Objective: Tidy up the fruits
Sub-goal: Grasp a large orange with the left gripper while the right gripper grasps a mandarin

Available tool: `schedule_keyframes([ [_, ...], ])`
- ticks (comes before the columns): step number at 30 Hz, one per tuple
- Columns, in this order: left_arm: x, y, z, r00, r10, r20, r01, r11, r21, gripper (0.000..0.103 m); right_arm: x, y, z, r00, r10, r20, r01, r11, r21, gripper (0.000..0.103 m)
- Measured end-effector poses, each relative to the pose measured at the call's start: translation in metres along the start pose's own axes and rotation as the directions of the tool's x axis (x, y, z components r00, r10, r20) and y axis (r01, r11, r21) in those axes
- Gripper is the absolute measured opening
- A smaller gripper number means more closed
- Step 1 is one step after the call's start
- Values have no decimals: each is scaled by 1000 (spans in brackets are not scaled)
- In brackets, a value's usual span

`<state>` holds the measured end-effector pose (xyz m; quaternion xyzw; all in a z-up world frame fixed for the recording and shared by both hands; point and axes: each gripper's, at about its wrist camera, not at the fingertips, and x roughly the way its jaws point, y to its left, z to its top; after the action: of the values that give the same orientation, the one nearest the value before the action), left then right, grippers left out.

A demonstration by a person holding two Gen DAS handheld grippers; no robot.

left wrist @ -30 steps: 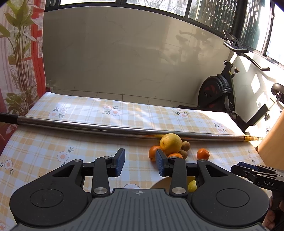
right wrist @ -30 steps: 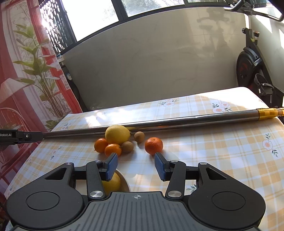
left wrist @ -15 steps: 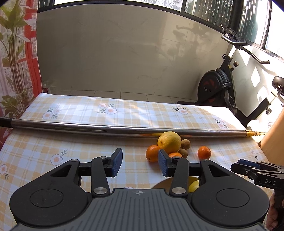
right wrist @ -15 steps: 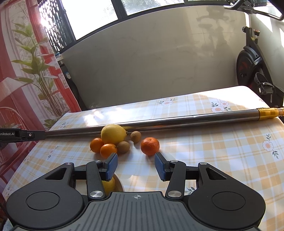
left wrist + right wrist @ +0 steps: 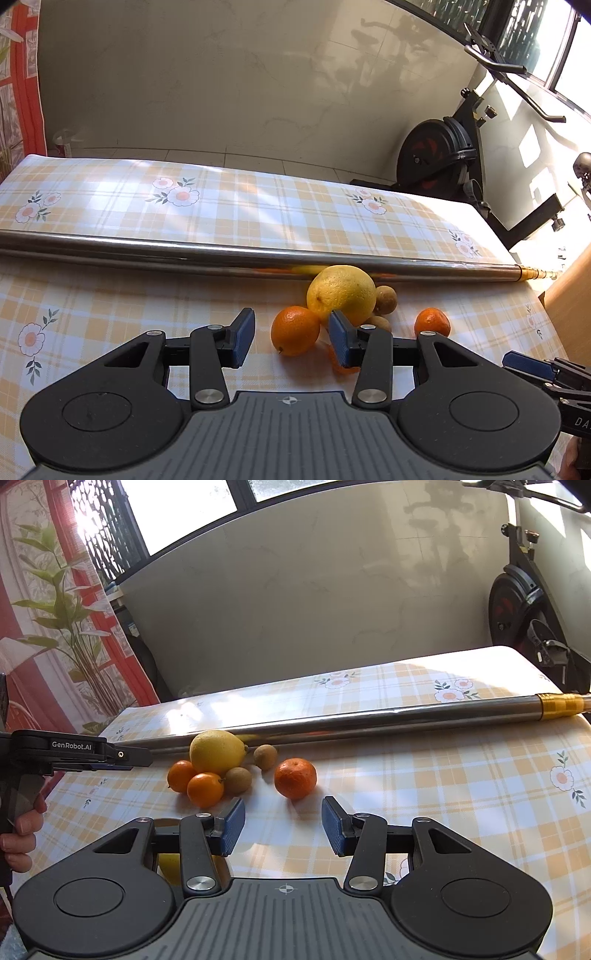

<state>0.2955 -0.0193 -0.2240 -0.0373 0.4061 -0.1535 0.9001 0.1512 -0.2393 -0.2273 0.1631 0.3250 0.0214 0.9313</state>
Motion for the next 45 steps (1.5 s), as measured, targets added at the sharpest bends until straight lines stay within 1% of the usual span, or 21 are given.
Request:
schedule_keyframes([
  [2, 9, -4, -2, 999, 32, -5, -32, 998, 53, 46, 3, -3, -1, 1000, -3, -6, 3, 1000, 11, 44],
  [4, 17, -9, -5, 998, 68, -10, -66, 991, 120, 46, 5, -6, -2, 1000, -2, -10, 3, 1000, 17, 44],
  [5, 20, -10, -7, 997, 75, -13, -73, 987, 146, 47, 6, -7, -2, 1000, -2, -11, 2, 1000, 17, 44],
  [6, 20, -11, -8, 998, 64, -3, -63, 986, 156, 46, 7, -7, -3, 1000, -1, -13, 2, 1000, 18, 44],
  [10, 26, -13, -7, 999, 39, -17, -36, 985, 168, 46, 12, -10, -3, 1000, 0, -20, 1, 1000, 30, 44],
  [14, 36, -18, -8, 999, 34, -38, -27, 982, 189, 46, 15, -11, -4, 1000, 0, -26, 1, 1000, 30, 44],
  [15, 38, -18, -8, 998, 35, -43, -26, 981, 192, 45, 15, -11, -4, 1000, -1, -27, 2, 1000, 31, 44],
  [17, 42, -20, -9, 997, 50, -52, -39, 980, 195, 38, 16, -12, -4, 1000, -3, -29, 4, 999, 32, 44],
  [22, 41, -17, -10, 997, 42, -59, -31, 983, 181, 37, 18, -14, -4, 1000, -7, -31, 8, 999, 35, 44],
  [25, 31, -18, -12, 997, 56, -45, -47, 982, 185, 37, 18, -14, -4, 1000, -6, -28, 7, 999, 36, 44],
  [30, 0, -16, -16, 996, 84, -8, -82, 986, 146, 37, 16, -12, -4, 1000, 2, -21, -1, 1000, 31, 44],
  [33, -25, -14, -20, 996, 82, 27, -84, 991, 104, 37, 14, -10, -3, 1000, 5, -19, -4, 1000, 21, 44],
  [36, -46, -11, -23, 996, 68, 60, -71, 996, 59, 37, 12, -7, -2, 1000, 6, -20, -6, 1000, 10, 43],
  [39, -64, -8, -26, 993, 71, 97, -73, 997, 21, 37, 10, -4, -1, 1000, 7, -19, -7, 1000, -3, 41],
  [41, -73, -9, -27, 990, 79, 119, -80, 997, 8, 37, 9, -1, 0, 1000, 10, -19, -10, 1000, -14, 41],
  [45, -83, -13, -31, 987, 86, 134, -87, 996, 5, 37, 8, 4, 1, 1000, 20, -16, -21, 999, -37, 39],
])
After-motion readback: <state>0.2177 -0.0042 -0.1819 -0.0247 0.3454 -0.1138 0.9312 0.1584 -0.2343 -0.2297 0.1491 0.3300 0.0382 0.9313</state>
